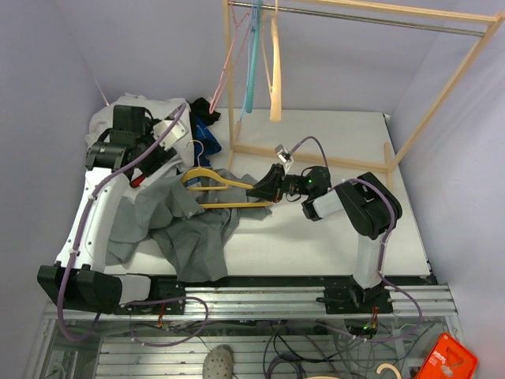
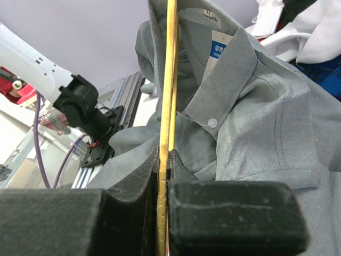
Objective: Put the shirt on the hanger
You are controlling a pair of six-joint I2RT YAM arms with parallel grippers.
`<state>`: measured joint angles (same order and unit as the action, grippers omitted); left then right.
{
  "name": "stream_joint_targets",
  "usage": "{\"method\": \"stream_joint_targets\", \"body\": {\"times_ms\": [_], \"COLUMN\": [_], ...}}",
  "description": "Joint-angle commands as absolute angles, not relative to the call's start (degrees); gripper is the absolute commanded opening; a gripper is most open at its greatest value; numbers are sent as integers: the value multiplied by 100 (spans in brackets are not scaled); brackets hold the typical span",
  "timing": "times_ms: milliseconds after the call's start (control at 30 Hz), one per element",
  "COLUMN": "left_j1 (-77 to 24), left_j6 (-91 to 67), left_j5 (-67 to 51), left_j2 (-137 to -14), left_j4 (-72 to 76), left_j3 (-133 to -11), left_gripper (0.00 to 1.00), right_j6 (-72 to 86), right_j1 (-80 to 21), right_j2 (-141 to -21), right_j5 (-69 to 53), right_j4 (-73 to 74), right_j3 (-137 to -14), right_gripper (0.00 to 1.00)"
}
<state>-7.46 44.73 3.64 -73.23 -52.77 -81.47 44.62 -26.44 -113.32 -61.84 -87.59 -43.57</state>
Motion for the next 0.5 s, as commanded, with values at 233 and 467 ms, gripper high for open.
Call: {"method": "stream_joint_targets", "body": {"times_ms": [233,467], "left_j1": [-91,-88], "left_j6": [4163,4610], "left_j5": [-1736,-2391], "left_j2": [-7463,-6573], "left_j4": [-6931,-8211], "left_j3": [-9371,-9036], "left_gripper": [96,99], "right_j6": [3648,3593], "right_j1": [-2690,-2641], "right_j2": [-11256,-11298], "right_j5": [-5314,-5334], "right_j4": [-9805,-9714], "right_j3": [-4372,-4496], "right_gripper": [0,0]}}
